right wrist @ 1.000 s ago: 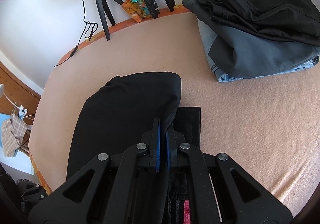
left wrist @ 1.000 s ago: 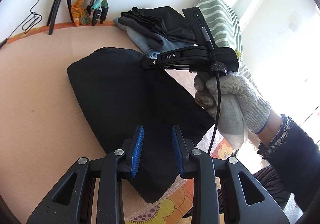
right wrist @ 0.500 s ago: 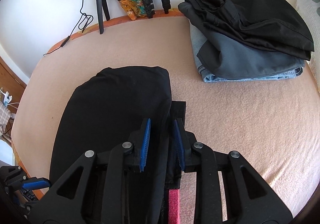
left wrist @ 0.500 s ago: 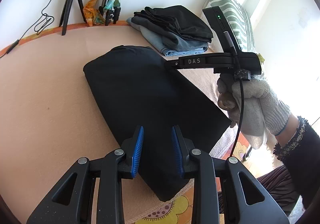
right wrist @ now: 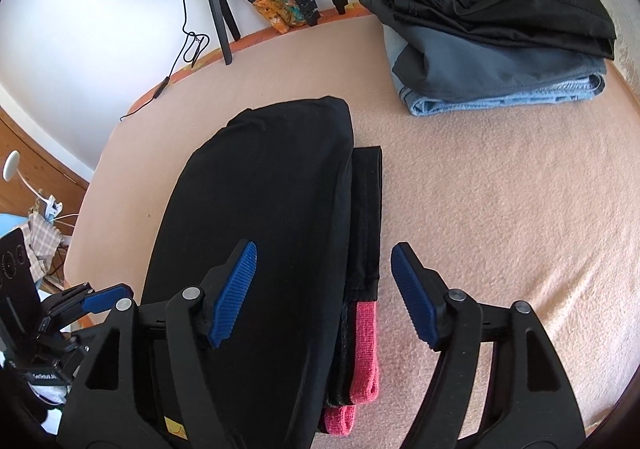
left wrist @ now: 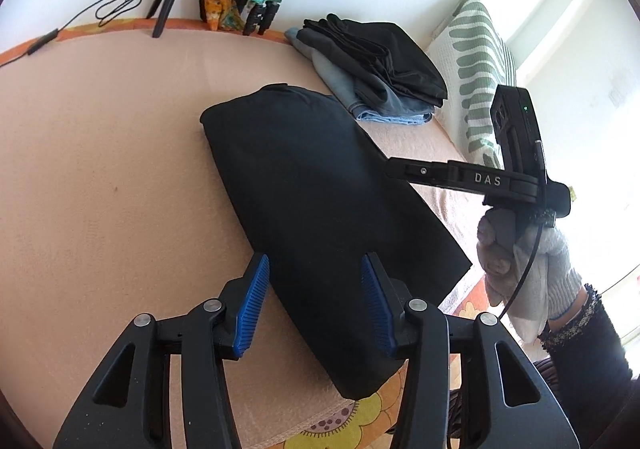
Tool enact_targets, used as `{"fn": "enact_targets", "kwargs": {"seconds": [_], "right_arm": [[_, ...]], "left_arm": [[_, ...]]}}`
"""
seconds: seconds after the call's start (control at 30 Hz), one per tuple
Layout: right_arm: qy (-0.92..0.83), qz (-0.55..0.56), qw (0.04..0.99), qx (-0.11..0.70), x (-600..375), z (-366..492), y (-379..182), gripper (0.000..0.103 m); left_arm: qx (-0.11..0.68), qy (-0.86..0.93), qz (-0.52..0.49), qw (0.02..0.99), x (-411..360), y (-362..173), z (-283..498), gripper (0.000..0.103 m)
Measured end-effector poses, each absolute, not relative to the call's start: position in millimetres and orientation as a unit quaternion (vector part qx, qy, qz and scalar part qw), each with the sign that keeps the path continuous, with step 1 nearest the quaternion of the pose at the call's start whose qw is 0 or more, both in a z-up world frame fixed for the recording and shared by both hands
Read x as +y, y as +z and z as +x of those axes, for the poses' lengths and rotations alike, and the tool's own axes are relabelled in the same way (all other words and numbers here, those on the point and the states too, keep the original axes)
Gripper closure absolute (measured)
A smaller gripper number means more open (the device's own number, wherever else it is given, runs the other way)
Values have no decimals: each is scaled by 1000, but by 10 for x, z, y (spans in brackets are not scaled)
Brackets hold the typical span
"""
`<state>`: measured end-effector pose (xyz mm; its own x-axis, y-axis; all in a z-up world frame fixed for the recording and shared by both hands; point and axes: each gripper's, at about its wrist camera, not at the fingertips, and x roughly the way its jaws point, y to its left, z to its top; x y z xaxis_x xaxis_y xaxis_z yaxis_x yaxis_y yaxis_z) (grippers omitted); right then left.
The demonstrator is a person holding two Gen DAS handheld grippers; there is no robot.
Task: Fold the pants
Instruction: 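Open the right tool and release the folded trousers bundle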
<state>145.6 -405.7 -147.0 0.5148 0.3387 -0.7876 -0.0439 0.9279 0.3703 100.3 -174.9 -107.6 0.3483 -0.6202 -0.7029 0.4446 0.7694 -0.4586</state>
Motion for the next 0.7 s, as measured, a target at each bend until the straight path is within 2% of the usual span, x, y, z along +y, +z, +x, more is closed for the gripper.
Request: {"fn": "enact_targets", "kwargs": {"seconds": [0.27,0.7], "right_arm": [[127,188,844,486,-4173,1467,-1601,30],[183,256,821,476,-4411,1486,-1737,30]], "left_arm": [[512,-324,-186,774,-1633,-1327,1192,57],[529,-319,-207,759,-1773,-1476,1361,57]]}}
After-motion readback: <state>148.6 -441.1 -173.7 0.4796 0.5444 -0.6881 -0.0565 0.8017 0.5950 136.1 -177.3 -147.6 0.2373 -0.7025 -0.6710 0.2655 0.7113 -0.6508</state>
